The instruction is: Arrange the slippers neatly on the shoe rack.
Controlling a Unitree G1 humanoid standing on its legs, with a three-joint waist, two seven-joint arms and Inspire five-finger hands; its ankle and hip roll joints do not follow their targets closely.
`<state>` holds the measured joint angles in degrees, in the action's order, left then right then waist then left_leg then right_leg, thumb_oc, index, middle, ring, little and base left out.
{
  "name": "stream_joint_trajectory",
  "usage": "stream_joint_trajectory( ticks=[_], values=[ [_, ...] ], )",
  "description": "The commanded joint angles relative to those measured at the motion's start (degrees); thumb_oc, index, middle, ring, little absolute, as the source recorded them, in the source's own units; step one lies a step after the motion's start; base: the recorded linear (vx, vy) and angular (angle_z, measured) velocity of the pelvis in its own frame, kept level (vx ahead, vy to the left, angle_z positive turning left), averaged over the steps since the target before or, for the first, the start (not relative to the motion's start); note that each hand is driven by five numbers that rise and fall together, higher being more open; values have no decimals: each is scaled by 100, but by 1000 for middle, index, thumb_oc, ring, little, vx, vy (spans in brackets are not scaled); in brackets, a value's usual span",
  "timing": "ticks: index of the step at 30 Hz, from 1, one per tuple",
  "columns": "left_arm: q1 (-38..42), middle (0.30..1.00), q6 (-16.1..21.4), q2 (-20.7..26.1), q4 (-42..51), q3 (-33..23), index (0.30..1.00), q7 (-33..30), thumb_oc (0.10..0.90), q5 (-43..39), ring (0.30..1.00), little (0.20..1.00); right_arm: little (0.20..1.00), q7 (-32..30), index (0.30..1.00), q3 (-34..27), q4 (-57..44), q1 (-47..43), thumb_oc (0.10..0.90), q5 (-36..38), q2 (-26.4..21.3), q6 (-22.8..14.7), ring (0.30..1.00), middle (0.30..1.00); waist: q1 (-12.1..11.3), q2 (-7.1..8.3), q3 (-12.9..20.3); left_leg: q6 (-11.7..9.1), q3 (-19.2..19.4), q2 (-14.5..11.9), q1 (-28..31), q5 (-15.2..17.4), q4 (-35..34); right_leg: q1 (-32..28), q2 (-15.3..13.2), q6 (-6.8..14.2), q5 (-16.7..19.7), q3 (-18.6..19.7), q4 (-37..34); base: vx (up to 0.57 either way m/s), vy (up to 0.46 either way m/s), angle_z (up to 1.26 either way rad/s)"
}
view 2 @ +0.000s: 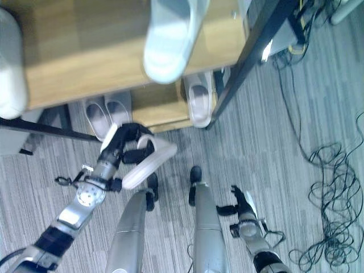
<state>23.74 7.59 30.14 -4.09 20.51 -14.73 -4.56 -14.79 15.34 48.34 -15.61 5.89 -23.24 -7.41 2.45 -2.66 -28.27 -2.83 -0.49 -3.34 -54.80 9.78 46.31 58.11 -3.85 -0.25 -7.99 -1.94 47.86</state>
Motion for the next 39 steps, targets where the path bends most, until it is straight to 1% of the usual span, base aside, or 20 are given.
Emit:
stream_joint_trajectory(
  ticks=[1, 2, 3, 4, 5, 6, 11, 13, 16, 17, 18, 19, 21, 25, 30, 31, 33, 34, 36, 39],
  values=[
    [629, 300, 576, 56, 623, -77, 300, -708, 400, 466, 300, 300, 900, -484, 900, -49, -694, 519, 800, 150, -266, -336, 900, 900, 178, -55, 693, 235, -116, -47, -1060, 379, 802, 479, -73, 116, -901, 192, 584, -61, 72, -7],
    [1100, 300, 536, 272, 644, -92, 300, -945, 400, 661, 300, 300, 900, -605, 900, -116, -1144, 468, 800, 198, -345, -435, 900, 900, 269, -38, 595, 318, -201, -129, -1520, 578, 1328, 906, -49, 98, -1056, 293, 1063, -14, 54, -18],
    [1329, 300, 523, 371, 672, -80, 300, -1073, 400, 720, 300, 300, 900, -638, 900, -144, -1312, 451, 800, 193, -391, -461, 900, 900, 273, -45, 575, 344, -262, -148, -1831, 733, 1713, 1199, -10, 67, -1202, 329, 1403, -4, 79, -27],
    [1533, 300, 523, 478, 695, -126, 300, -1184, 400, 729, 300, 300, 900, -673, 900, -152, -1404, 399, 800, 217, -433, -489, 900, 900, 294, -64, 529, 372, -248, -156, -2069, 860, 2028, 1458, 18, 82, -1287, 366, 1746, 41, 47, -27],
    [1538, 300, 523, 478, 692, -124, 300, -1185, 400, 728, 300, 300, 900, -673, 900, -153, -1404, 398, 800, 217, -433, -488, 900, 900, 291, -65, 540, 372, -248, -157, -2091, 870, 2046, 1480, 19, 82, -1296, 367, 1763, 53, 32, -18],
    [1879, 300, 504, 699, 773, -208, 300, -1412, 400, 768, 300, 300, 900, -667, 900, -186, -1809, 335, 800, 258, -500, -567, 900, 900, 336, -49, 424, 406, -274, -172, -2530, 1113, 2711, 1921, 51, 62, -1475, 413, 2348, 71, 38, -16],
    [2734, 300, 360, 1300, 761, -128, 300, -1995, 400, 1032, 300, 300, 900, -784, 900, -179, -2422, 102, 800, 271, -729, -740, 900, 900, 376, -75, 123, 491, -304, -235, -3507, 1669, 4307, 2916, 139, 111, -1895, 423, 3892, 98, 26, -16],
    [3163, 300, 253, 1585, 587, 22, 300, -2330, 400, 1242, 300, 300, 900, -794, 900, -238, -2798, 71, 800, 298, -914, -818, 900, 900, 415, 19, -147, 521, -243, -290, -3515, 1991, 4932, 3018, 180, 138, -2110, 485, 4563, 148, -1, -12],
    [3584, 300, 89, 1998, 268, 382, 300, -2579, 400, 1457, 300, 300, 900, -760, 900, -185, -3133, 203, 800, 363, -1125, -899, 900, 900, 451, 167, -153, 569, -140, -355, -3515, 2352, 5518, 3184, 251, 178, -2348, 659, 5253, 121, 9, -10],
    [3614, 300, 96, 1997, 235, 423, 300, -2594, 400, 1454, 300, 300, 900, -755, 900, -195, -3152, 223, 800, 368, -1115, -891, 900, 900, 442, 186, -153, 572, -132, -358, -3515, 2379, 5552, 3184, 253, 185, -2381, 671, 5287, 145, 25, -9],
    [3776, 300, 2, 2255, 62, 634, 300, -2739, 400, 1681, 300, 300, 900, -740, 900, -163, -3414, 412, 800, 308, -1254, -953, 900, 900, 455, 174, -153, 596, -202, -337, -3515, 2612, 5964, 3184, 260, 186, -2623, 729, 5693, 141, 21, 1],
    [3869, 300, -44, 2381, -64, 724, 300, -2755, 400, 1742, 300, 300, 900, -706, 900, -168, -3541, 473, 800, 330, -1350, -973, 900, 900, 471, 198, -153, 603, -204, -339, -3515, 2733, 6156, 3184, 266, 185, -2717, 765, 5896, 173, 35, 3],
    [3955, 300, -65, 2490, -243, 887, 300, -2815, 400, 1807, 300, 300, 900, -681, 900, -188, -3711, 650, 800, 312, -1483, -1000, 900, 900, 479, 194, -153, 620, -271, -290, -3515, 2920, 6566, 3184, 279, 187, -2920, 810, 6275, 117, 34, 1],
    [4117, 300, -50, 2518, -834, 1095, 300, -2869, 400, 1477, 300, 300, 900, -599, 900, -114, -3804, 856, 800, 411, -1676, -989, 900, 900, 545, 245, -153, 645, -323, -270, -3515, 3247, 7236, 3184, 301, 193, -3222, 1000, 7012, 93, 32, -4],
    [4620, 300, -108, 2516, -1506, 1584, 300, -2763, 400, 1324, 300, 300, 900, -493, 900, -10, -3852, 938, 800, 494, -1871, -1012, 900, 900, 674, 288, -153, 662, -331, -212, -3515, 3496, 7804, 3184, 293, 165, -3523, 1199, 7631, 65, 25, 0],
    [4647, 300, -99, 2507, -1533, 1611, 300, -2767, 400, 1318, 300, 300, 900, -491, 900, -15, -3854, 943, 800, 498, -1868, -1012, 900, 900, 673, 296, -153, 661, -326, -209, -3515, 3505, 7814, 3184, 291, 168, -3539, 1207, 7646, 42, 20, 2],
    [4902, 300, -167, 2547, -1862, 1923, 300, -2626, 400, 1400, 300, 300, 900, -428, 900, -7, -3926, 949, 800, 509, -1967, -1035, 900, 900, 749, 315, -153, 648, -290, -205, -3515, 3585, 8027, 3184, 262, 180, -3617, 1308, 7869, 50, 23, 3],
    [4936, 300, -158, 2538, -1892, 1957, 300, -2629, 400, 1393, 300, 300, 900, -425, 900, -13, -3930, 954, 800, 513, -1959, -1034, 900, 900, 747, 327, -153, 648, -284, -201, -3515, 3592, 8036, 3184, 259, 184, -3631, 1317, 7882, 48, 33, 3],
    [5243, 300, -172, 2463, -2343, 2291, 300, -2451, 400, 1421, 300, 300, 900, -347, 900, 1, -3975, 943, 800, 552, -2048, -1070, 900, 900, 808, 357, -153, 641, -246, -212, -3515, 3651, 8180, 3184, 236, 211, -3680, 1409, 8036, 40, 23, 0],
    [5441, 300, -168, 2387, -2628, 2501, 300, -2294, 400, 1399, 300, 300, 900, -303, 900, 33, -3941, 935, 800, 530, -2094, -1072, 900, 900, 861, 390, -153, 636, -225, -205, -3515, 3681, 8290, 3184, 215, 237, -3673, 1463, 8134, 0, 0, 0]
  ],
)
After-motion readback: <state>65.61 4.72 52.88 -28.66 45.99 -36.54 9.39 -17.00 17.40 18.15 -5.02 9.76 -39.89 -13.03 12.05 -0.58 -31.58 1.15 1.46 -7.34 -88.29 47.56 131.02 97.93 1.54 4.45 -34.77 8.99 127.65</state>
